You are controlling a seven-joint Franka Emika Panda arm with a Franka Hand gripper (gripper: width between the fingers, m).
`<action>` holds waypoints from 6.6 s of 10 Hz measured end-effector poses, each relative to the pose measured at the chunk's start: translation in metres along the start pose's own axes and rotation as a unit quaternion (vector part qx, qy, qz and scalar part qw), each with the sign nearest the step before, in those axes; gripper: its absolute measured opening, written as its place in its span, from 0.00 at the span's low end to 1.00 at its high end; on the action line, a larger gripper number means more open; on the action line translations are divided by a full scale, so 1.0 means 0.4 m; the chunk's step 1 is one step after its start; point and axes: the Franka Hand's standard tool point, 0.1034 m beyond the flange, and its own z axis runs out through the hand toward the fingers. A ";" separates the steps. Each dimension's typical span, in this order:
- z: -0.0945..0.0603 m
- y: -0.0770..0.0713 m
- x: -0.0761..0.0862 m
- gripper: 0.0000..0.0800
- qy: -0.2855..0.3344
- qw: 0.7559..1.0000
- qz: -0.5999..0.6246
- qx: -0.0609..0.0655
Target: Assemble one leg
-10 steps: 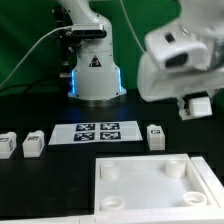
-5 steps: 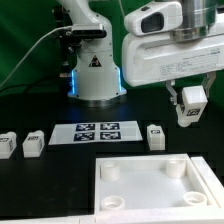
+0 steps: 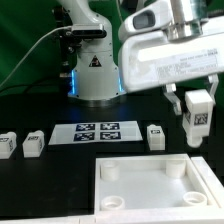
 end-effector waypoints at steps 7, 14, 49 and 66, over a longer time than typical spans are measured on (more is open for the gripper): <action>0.062 0.000 -0.048 0.37 0.036 0.998 -0.055 -0.020; 0.104 0.095 0.082 0.37 0.061 0.998 -0.018 -0.027; 0.077 0.052 0.051 0.81 0.021 0.999 0.009 -0.028; 0.086 0.120 0.086 0.81 -0.289 0.953 0.091 -0.021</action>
Offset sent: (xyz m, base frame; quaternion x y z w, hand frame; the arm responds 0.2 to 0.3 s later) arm 0.0000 0.0000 0.0000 0.0000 0.0899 0.0000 0.9960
